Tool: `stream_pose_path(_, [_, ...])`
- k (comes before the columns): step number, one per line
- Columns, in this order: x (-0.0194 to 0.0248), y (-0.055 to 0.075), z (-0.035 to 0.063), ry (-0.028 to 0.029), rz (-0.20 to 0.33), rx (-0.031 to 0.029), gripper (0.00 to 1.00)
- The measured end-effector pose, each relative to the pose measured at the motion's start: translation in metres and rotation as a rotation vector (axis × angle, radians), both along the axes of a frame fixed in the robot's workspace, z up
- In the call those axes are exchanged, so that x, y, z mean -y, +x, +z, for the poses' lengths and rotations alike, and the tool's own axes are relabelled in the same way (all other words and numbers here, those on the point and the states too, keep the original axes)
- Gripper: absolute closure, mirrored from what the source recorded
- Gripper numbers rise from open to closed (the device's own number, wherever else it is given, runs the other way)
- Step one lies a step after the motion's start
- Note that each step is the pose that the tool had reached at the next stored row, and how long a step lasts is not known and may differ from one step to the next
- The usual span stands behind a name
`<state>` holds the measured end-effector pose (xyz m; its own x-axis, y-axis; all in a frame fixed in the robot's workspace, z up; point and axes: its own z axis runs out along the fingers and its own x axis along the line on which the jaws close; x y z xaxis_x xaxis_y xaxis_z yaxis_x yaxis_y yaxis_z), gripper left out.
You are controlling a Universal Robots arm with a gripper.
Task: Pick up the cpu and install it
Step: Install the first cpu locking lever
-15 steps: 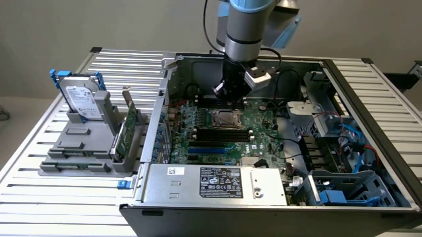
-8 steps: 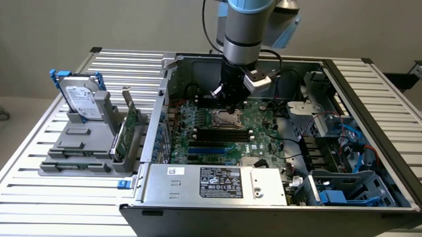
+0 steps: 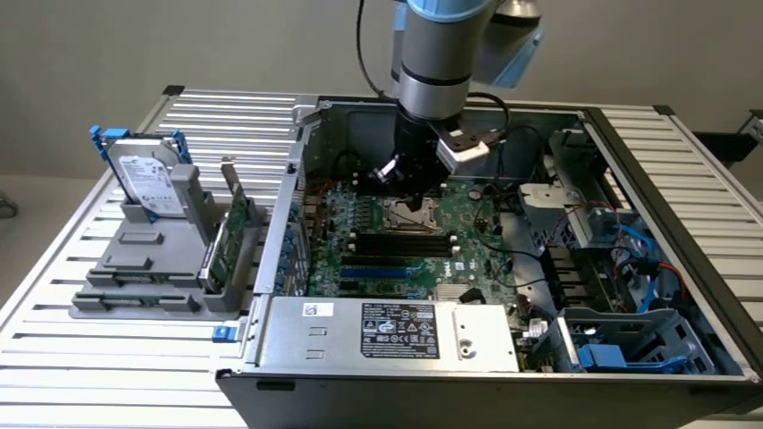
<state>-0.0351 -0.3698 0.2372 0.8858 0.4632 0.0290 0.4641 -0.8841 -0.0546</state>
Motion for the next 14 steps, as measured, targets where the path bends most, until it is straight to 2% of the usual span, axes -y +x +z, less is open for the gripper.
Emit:
stream_pose_path(4, [0.0085,-0.001,0.0114,0.0001,0.0,-0.0003,0.89])
stream_pose_path(8, [0.0137,-0.01,0.0128,0.0,0.0,-0.0012,0.89])
stream_pose_path(14, [0.0187,-0.022,0.0132,0.0,0.0,-0.0118,0.89])
